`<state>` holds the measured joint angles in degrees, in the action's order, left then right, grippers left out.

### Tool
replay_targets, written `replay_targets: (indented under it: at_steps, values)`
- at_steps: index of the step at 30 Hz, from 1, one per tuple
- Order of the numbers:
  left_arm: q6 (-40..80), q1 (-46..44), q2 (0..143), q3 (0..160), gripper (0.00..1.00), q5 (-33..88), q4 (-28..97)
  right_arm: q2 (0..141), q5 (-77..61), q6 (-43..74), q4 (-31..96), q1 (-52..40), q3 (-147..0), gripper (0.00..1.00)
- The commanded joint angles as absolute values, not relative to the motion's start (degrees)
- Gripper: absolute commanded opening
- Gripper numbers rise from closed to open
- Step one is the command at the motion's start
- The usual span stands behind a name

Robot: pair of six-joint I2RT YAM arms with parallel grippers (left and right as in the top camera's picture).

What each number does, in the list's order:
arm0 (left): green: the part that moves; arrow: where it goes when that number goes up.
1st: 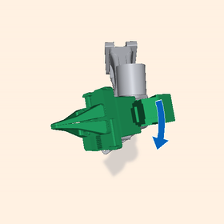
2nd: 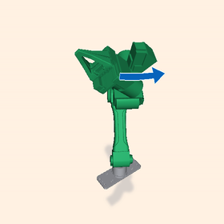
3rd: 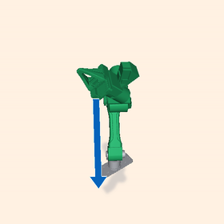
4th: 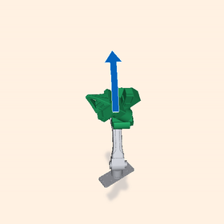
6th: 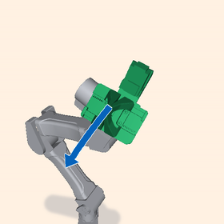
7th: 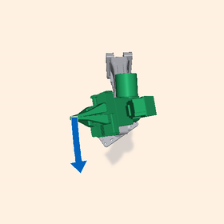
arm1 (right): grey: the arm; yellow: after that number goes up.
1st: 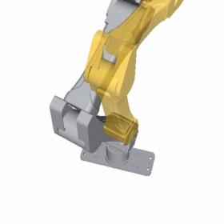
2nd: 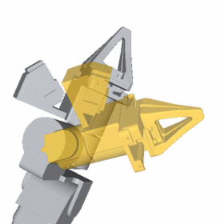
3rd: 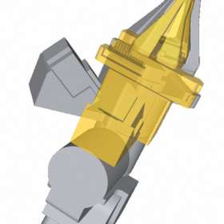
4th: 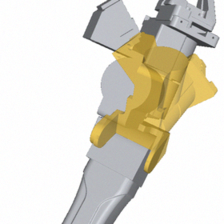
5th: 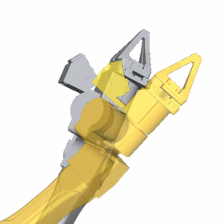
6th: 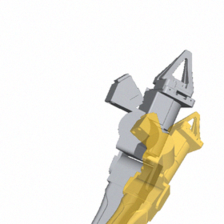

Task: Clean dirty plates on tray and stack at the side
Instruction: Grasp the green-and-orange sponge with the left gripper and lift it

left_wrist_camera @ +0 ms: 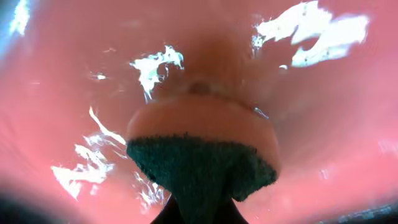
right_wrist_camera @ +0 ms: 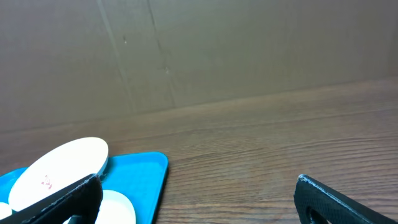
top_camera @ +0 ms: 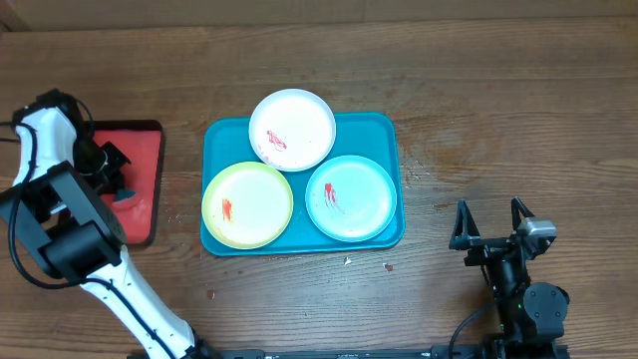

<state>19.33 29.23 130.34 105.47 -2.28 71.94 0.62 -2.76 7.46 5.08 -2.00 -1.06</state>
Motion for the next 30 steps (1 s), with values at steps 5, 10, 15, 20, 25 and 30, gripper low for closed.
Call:
replay_targets:
  at_steps: [5, 10, 15, 20, 25, 30]
  values:
    - [19.3, 29.2, 126.9, 124.1, 0.04, -3.0, 83.7, 0.2, -3.0, 7.3, 4.6, -2.3, -0.5, 1.00]
    - [22.6, 29.2, 124.4, 126.3, 0.04, -3.6, 84.9, 0.2, -3.0, 7.3, 4.6, -2.3, -0.5, 1.00]
    - [22.7, 28.5, 124.5, 114.6, 0.04, -3.0, 74.0, 0.2, -3.0, 7.3, 4.6, -2.3, -0.5, 1.00]
    - [19.3, 28.0, 124.6, 103.3, 0.04, -1.4, 63.5, 0.2, -3.0, 7.3, 4.6, -2.3, -0.5, 1.00]
    - [19.3, 29.3, 123.2, 113.3, 0.04, 0.6, 71.9, 0.2, -3.0, 7.3, 4.6, -2.3, -0.5, 1.00]
    - [17.0, 28.9, 119.3, 121.9, 0.04, 0.9, 77.8, 0.2, -3.0, 7.3, 4.6, -2.3, -0.5, 1.00]
